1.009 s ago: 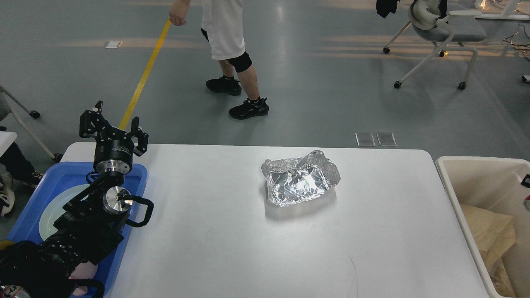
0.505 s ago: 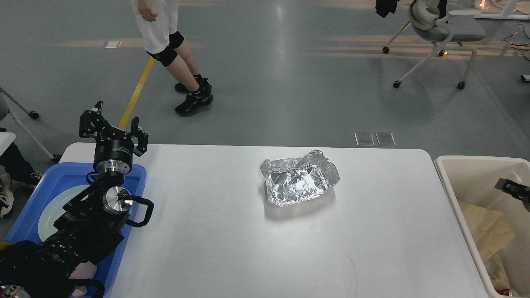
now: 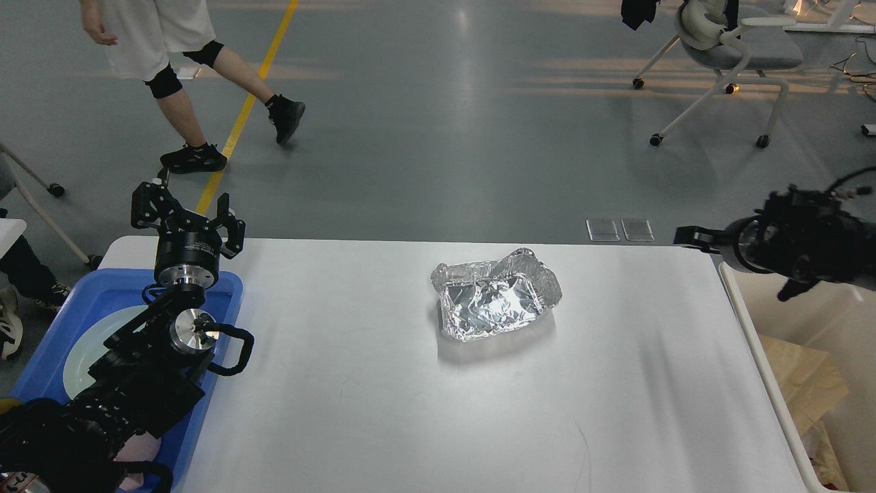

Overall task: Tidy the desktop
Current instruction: 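Move the right gripper to the crumpled foil and grasp it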

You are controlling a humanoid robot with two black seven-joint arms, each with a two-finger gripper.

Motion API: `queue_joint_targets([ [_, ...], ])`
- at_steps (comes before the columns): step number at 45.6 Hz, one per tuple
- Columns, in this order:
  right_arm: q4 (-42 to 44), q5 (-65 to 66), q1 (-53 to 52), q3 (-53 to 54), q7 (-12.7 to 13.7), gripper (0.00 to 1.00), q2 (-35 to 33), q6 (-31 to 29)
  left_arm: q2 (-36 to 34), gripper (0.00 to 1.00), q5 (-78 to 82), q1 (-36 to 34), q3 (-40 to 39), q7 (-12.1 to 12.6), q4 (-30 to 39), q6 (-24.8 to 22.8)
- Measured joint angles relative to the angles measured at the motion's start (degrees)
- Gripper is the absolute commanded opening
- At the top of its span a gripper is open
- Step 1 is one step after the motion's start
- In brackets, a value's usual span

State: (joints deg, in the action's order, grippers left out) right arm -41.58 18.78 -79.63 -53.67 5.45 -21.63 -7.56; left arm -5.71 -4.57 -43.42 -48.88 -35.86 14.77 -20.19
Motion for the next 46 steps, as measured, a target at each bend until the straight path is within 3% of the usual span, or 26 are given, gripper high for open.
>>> queue_joint_targets([
  [12, -10.2, -0.4, -12.1, -3.0, -0.3, 1.0, 10.7, -3.2, 0.0, 0.96, 0.0, 0.0, 0.0, 0.0, 0.0, 0.0],
  [19, -16.6, -0.4, -22.0, -1.8, -0.7, 1.0, 11.1, -14.6, 0.0, 0.96, 0.0, 0.0, 0.0, 0.0, 0.0, 0.0],
  [22, -19.3, -0.7, -26.7, 0.9, -0.7, 1.0, 10.9, -23.2, 0.0, 0.96, 0.0, 0.0, 0.0, 0.0, 0.0, 0.0],
  [29, -24.3, -3.6, -33.9, 4.0, -0.7, 1.0, 9.1, -31.5, 0.0, 0.96, 0.0, 0.0, 0.0, 0.0, 0.0, 0.0],
  [40, -25.6, -7.4, -35.1, 4.3, -0.7, 1.0, 9.2, -32.4, 0.0, 0.96, 0.0, 0.0, 0.0, 0.0, 0.0, 0.0],
  [46, -22.8, -7.6, -28.7, 4.3, -0.7, 1.0, 9.4, -28.5, 0.0, 0.96, 0.0, 0.0, 0.0, 0.0, 0.0, 0.0],
])
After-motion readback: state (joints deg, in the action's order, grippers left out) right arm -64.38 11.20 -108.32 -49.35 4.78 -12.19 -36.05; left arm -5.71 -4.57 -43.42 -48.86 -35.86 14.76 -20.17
